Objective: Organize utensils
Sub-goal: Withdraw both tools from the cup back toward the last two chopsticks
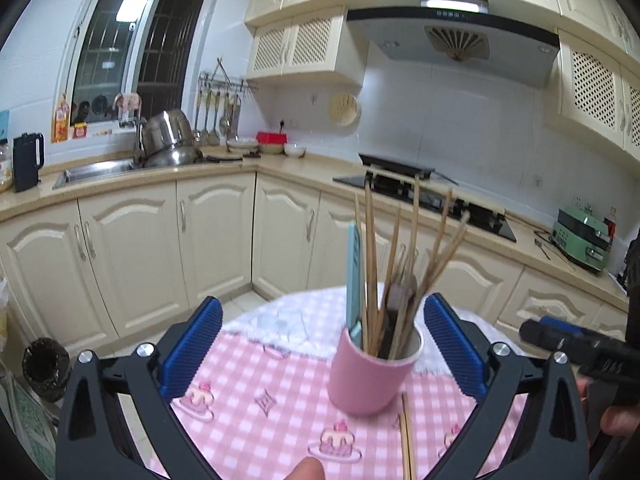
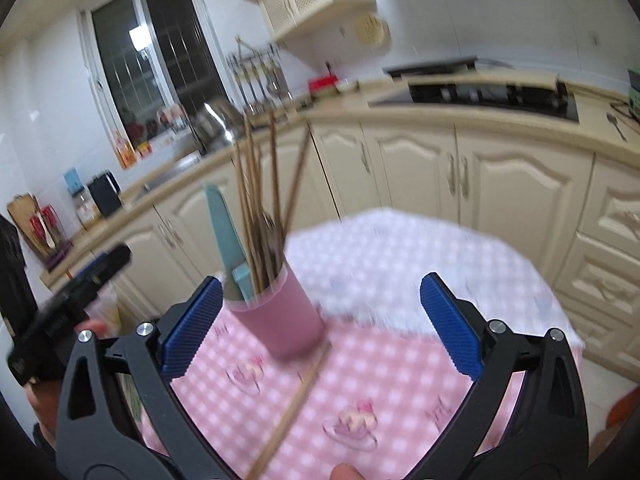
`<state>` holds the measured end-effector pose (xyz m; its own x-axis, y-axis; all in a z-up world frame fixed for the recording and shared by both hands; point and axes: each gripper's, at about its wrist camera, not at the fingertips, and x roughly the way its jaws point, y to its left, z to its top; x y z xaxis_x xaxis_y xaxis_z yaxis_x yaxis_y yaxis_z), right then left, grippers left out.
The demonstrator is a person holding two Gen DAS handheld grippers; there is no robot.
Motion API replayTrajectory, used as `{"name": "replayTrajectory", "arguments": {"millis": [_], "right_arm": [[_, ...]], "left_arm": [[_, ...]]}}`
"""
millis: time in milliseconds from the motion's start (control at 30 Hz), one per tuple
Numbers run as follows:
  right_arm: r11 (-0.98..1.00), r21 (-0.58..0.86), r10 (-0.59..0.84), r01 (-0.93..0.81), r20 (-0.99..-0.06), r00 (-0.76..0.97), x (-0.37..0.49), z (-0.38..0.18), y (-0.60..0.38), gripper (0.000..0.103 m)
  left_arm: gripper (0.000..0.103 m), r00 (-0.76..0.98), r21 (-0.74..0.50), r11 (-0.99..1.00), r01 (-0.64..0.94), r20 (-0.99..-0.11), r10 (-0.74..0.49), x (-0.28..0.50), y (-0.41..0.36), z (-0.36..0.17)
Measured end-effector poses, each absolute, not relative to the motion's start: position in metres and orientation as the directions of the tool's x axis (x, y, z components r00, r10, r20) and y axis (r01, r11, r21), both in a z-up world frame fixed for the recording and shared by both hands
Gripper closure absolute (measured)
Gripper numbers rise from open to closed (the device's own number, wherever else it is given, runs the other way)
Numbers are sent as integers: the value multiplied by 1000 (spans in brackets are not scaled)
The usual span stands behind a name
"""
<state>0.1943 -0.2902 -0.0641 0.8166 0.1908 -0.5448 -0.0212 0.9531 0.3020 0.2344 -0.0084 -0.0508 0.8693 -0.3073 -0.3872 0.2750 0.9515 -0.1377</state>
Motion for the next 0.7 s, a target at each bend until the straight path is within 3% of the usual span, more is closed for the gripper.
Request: {"name": "replayTrajectory", "arguments": {"millis": [367, 700], "right_arm": [[961, 276, 190, 10, -687, 701, 170, -120, -274, 6], [987, 158, 121, 10, -793, 597, 177, -159, -236, 6]], "left_arm": [[4, 815, -150, 948, 280, -485, -318, 222, -12, -87], [4, 776, -146, 954, 263, -555, -299, 218, -13, -111]]}}
